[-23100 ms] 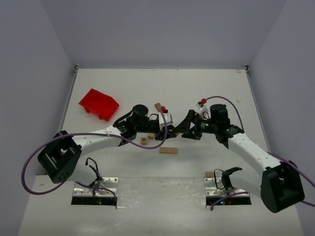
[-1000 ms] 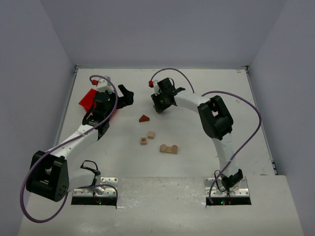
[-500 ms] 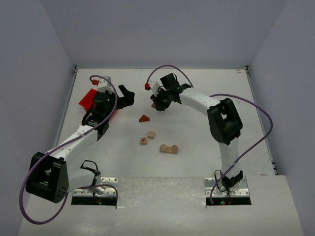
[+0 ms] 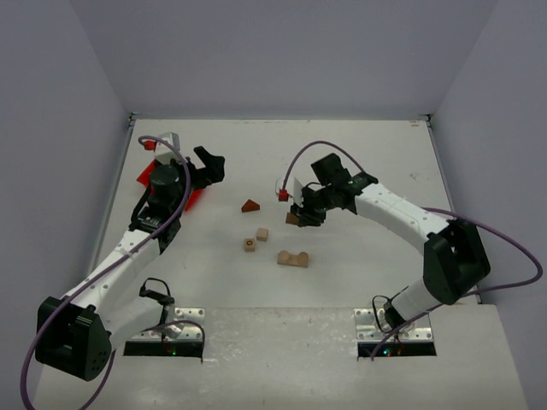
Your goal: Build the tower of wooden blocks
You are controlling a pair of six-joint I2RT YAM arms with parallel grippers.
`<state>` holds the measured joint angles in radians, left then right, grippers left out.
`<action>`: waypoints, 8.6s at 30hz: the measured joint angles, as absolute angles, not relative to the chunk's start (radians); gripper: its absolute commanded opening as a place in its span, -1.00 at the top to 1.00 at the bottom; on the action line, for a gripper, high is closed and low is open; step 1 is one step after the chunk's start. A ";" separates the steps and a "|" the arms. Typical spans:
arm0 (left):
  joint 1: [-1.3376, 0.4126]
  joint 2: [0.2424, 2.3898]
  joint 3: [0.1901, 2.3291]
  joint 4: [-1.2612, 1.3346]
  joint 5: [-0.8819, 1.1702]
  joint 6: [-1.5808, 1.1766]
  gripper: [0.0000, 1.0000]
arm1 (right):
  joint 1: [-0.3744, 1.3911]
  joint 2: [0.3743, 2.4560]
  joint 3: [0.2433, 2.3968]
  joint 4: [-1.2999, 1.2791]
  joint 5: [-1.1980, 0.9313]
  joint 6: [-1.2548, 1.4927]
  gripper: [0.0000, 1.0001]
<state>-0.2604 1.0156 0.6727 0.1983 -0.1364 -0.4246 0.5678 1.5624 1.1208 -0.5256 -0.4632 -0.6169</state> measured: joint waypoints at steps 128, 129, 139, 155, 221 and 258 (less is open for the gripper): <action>-0.260 1.098 0.681 0.104 -0.141 -0.401 -1.00 | 0.744 1.538 0.860 -0.450 -0.429 -0.503 -0.97; -0.260 1.098 0.681 0.104 -0.138 -0.401 -1.00 | 0.744 1.537 0.861 -0.450 -0.429 -0.503 -0.97; -0.260 1.127 0.709 0.131 -0.091 -0.416 -1.00 | 0.744 1.473 0.953 -0.480 -0.480 -0.506 -0.97; -0.244 1.183 0.772 0.150 -0.108 -0.462 -1.00 | 0.744 1.789 1.298 -0.325 -0.478 -0.386 -0.97; -0.195 1.182 0.686 0.144 -0.154 -0.510 -1.00 | 0.724 1.374 0.958 -0.542 -0.432 -0.552 0.54; -0.195 1.182 0.686 0.130 -0.177 -0.521 -1.00 | 0.762 1.434 0.815 -0.384 -0.394 -0.417 0.33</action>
<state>-0.1947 1.1820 0.6861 0.1303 -0.1768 -0.5205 0.7616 1.4345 0.8150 -0.3843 -0.3939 -0.4171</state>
